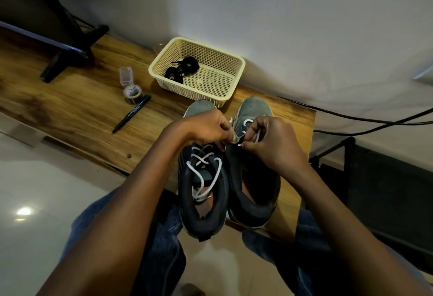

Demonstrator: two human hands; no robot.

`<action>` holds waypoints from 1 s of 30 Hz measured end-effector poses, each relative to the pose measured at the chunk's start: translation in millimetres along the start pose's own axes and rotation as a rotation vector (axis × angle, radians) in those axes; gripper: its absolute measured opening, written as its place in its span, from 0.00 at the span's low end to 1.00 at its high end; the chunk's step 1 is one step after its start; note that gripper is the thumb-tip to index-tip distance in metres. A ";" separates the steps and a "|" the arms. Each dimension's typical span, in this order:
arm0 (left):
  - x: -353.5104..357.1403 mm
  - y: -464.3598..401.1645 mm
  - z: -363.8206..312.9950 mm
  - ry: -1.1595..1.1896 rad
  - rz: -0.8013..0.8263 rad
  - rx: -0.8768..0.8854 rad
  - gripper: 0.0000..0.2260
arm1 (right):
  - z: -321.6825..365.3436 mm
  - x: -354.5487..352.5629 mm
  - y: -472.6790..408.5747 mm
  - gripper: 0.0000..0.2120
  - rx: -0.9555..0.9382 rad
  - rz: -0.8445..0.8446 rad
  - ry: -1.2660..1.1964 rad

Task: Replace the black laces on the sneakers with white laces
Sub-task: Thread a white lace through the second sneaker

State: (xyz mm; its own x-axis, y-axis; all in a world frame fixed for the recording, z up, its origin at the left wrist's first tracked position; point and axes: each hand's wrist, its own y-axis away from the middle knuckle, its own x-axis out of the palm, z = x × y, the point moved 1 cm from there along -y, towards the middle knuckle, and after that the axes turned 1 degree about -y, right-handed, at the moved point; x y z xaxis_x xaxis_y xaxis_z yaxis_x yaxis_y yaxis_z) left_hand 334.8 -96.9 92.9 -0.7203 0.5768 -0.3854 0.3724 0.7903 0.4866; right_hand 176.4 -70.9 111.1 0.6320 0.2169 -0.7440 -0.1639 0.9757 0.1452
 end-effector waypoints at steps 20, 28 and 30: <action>2.5 6.5 -2.5 0.172 -0.043 -0.004 0.03 | -7.2 7.6 1.4 0.21 -0.003 -0.043 -0.116; 3.2 3.4 -4.7 0.137 -0.049 0.019 0.05 | -10.5 10.5 5.7 0.20 -0.009 -0.084 -0.163; 3.2 2.8 -4.4 0.134 -0.046 0.028 0.06 | -10.6 9.7 6.7 0.20 0.004 -0.095 -0.226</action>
State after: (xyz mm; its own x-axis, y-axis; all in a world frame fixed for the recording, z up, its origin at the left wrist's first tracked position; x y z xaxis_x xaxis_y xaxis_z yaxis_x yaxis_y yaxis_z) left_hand 331.0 -93.7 96.5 -0.8080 0.5087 -0.2973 0.3525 0.8217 0.4478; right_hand 173.4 -62.5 97.9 0.7978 0.1249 -0.5898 -0.0927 0.9921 0.0847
